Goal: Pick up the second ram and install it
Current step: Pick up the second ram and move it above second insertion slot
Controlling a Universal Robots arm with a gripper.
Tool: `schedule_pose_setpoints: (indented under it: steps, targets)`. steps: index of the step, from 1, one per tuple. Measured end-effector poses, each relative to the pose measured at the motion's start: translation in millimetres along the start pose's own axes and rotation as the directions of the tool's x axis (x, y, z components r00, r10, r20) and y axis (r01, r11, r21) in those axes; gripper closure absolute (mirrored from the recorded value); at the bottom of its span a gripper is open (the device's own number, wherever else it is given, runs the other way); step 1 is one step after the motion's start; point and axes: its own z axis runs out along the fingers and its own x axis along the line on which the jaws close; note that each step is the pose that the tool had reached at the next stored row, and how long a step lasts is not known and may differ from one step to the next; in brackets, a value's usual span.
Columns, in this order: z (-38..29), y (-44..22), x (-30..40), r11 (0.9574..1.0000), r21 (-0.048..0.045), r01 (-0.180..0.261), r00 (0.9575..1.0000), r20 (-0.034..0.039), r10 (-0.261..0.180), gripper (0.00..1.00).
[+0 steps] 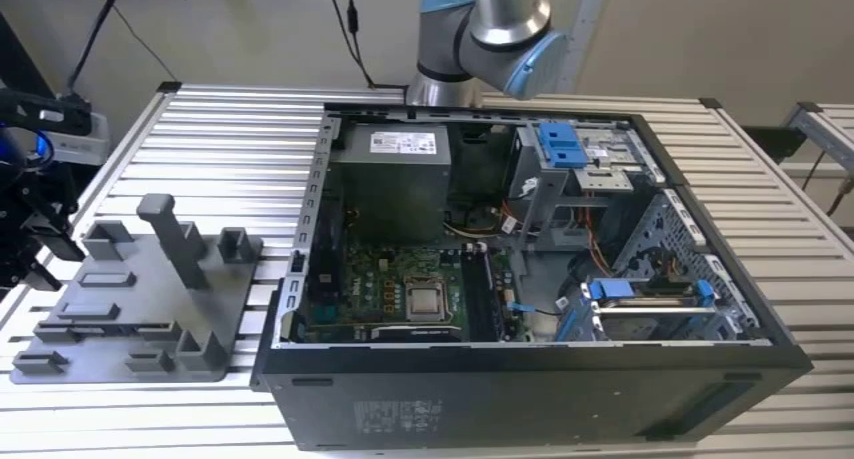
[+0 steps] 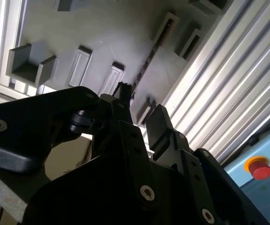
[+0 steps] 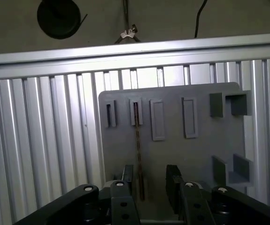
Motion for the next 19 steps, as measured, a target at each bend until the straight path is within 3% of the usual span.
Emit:
schedule_pose_setpoints:
  steps: [12, 19]
  targets:
    - [21.0, -0.3, 0.8, 1.0000, -0.0002, 0.003, 1.0000, -0.0001, -0.003, 0.58]
    - [23.4, -0.3, 0.8, 1.0000, -0.0001, 0.003, 1.0000, 0.0000, -0.003, 0.58]
